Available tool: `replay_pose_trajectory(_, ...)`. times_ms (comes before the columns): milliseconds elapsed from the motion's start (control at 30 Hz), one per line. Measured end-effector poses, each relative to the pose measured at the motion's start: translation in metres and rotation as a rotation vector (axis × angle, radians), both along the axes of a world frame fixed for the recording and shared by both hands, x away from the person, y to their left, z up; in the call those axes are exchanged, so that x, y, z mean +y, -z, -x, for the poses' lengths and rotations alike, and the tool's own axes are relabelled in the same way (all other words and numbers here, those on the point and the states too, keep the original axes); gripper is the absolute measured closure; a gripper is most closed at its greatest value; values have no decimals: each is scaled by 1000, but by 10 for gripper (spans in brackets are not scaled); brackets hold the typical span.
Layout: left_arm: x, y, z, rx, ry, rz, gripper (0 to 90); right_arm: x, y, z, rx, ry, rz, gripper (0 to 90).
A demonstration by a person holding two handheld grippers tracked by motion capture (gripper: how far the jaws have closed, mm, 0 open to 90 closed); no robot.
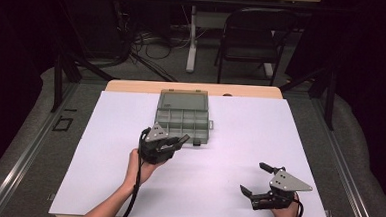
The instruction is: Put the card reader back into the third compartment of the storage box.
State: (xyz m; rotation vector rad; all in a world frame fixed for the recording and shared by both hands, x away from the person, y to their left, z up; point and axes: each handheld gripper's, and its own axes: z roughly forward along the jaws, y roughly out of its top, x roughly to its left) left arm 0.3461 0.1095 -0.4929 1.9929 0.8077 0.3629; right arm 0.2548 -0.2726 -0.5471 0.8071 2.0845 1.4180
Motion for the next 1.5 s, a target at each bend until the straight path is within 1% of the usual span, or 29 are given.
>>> replay_pose_trajectory(267, 0, -5, -8, -12, -7, -8, 731, 0, 0, 0, 2, -1, 2, 5)
replay_pose_trajectory(833, 2, -11, -24, -21, -36, -14, 731, -1, 0, 0, -3, 3, 1, 5)
replay_pose_trajectory(1167, 4, -15, -37, -14, -63, -8, 731, -1, 0, 0, 1, 5, -6, 6)
replay_pose_trajectory(1500, 3, -18, -48, -20, -84, -14, 731, -1, 0, 0, 4, 7, -7, 6)
